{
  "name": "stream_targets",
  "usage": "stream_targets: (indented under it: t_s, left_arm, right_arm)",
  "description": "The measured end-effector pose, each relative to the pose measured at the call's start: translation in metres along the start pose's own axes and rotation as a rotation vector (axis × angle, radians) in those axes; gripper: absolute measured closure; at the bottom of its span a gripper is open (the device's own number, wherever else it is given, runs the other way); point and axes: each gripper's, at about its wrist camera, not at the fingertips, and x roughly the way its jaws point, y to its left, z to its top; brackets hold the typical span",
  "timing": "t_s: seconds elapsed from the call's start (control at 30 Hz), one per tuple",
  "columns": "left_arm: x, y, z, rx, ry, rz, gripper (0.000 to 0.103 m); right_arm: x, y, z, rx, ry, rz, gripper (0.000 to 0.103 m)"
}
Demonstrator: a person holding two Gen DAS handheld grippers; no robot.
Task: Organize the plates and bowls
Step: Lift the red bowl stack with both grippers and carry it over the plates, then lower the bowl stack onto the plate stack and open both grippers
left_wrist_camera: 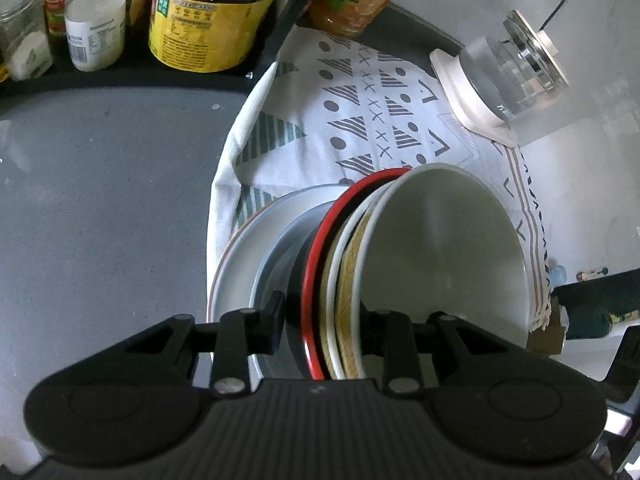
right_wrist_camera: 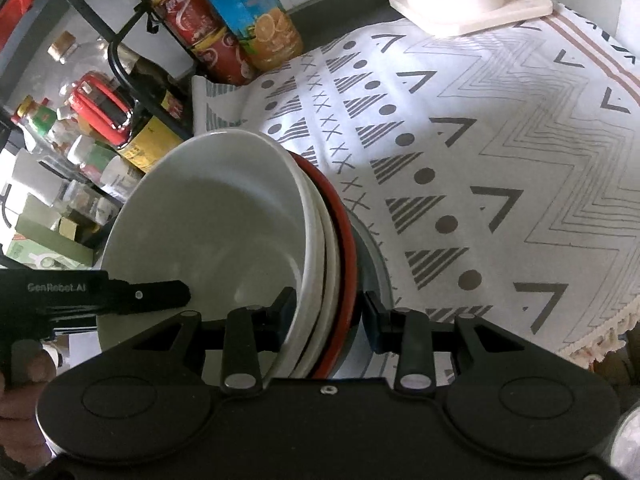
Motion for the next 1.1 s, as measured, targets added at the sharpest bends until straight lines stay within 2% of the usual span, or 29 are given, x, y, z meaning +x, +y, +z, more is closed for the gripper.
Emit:
stream_targets:
  t_s: [0.23,0.3,0.37,0.43,0.57,0.7,0.77,0.9,0.93,1.0,1.1]
  left_arm:
    - [0.001,-0.001,0.004,0.042,0.009,-0.008,0.072]
    - [-0.003,-0.002,0.005,0.049,-0.01,-0.007,0.072]
    - [-0.01,-0.004,0.007,0.058,-0.033,-0.006,0.07]
    - [-0.016,-0.007,0.01,0.056,-0.046,-0.005,0.069]
    - [-0.032,-0.016,0.012,0.079,-0.09,0.027,0.054]
    - [-0.052,-0.031,0.008,0.103,-0.156,0.068,0.04]
    - [-0.062,-0.04,0.004,0.114,-0.19,0.082,0.036]
    - [-0.08,-0.055,-0.009,0.114,-0.229,0.084,0.022]
    - [-0.085,-0.059,-0.013,0.111,-0.243,0.092,0.021]
    - [-0.092,-0.066,-0.022,0.106,-0.266,0.105,0.019]
    - [-0.1,-0.075,-0.037,0.11,-0.278,0.084,0.019]
  right_arm:
    - [0.002,0.001,0.0,0.005,-0.01,-0.002,0.065]
    - [0.001,0.003,0.001,0.003,-0.014,-0.008,0.065]
    - [-0.005,0.006,0.001,-0.01,-0.033,0.0,0.061]
    - [-0.012,0.006,0.003,-0.014,-0.05,0.001,0.05]
    - [-0.027,0.006,0.008,-0.026,-0.084,-0.003,0.045]
    - [-0.051,0.001,0.013,-0.036,-0.14,0.002,0.034]
    - [-0.064,-0.003,0.014,-0.052,-0.159,-0.014,0.027]
    - [-0.095,-0.016,0.01,-0.062,-0.21,-0.05,0.011]
    - [-0.102,-0.02,0.009,-0.061,-0.223,-0.055,0.007]
    - [-0.116,-0.028,0.004,-0.058,-0.248,-0.062,0.007]
    - [-0.134,-0.039,-0.003,-0.056,-0.274,-0.068,0.005]
